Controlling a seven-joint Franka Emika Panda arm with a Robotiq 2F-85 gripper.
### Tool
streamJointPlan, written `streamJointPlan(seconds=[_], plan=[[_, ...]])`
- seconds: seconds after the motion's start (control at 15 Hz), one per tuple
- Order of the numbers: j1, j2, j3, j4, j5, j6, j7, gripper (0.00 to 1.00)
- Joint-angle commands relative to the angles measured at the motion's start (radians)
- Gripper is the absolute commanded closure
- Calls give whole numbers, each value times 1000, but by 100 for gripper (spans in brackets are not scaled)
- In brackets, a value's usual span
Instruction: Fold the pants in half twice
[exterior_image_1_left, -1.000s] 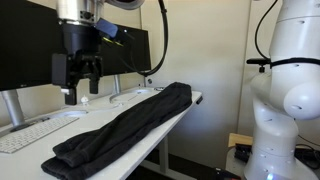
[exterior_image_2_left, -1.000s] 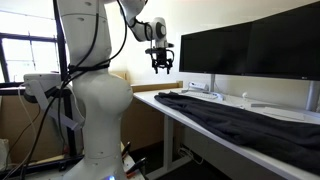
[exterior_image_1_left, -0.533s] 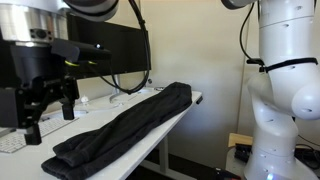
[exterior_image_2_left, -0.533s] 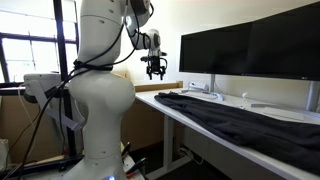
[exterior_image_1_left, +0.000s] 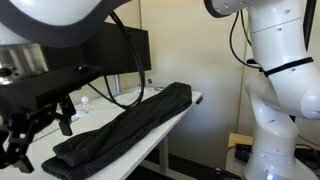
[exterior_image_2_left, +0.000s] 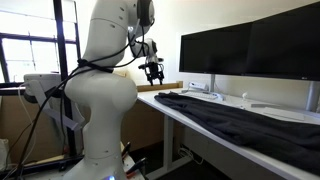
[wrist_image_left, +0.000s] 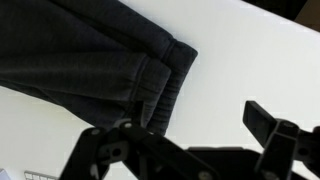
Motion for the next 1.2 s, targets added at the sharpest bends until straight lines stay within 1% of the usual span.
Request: streamJointPlan(seconds=[0.0, 0.13, 0.27, 0.53, 0.8, 0.93, 1.13], plan=[[56, 42, -32, 46, -64, -60, 118, 0], [71, 50, -48, 49, -79, -90, 170, 0], [72, 63, -64, 63, -76, -119, 194, 0], [68, 77, -83, 62, -64, -141, 215, 0], [72, 106, -88, 72, -58, -143, 214, 0], [64, 126, -89, 79, -38, -117, 203, 0], [63, 144, -93, 83, -26, -108, 197, 0]])
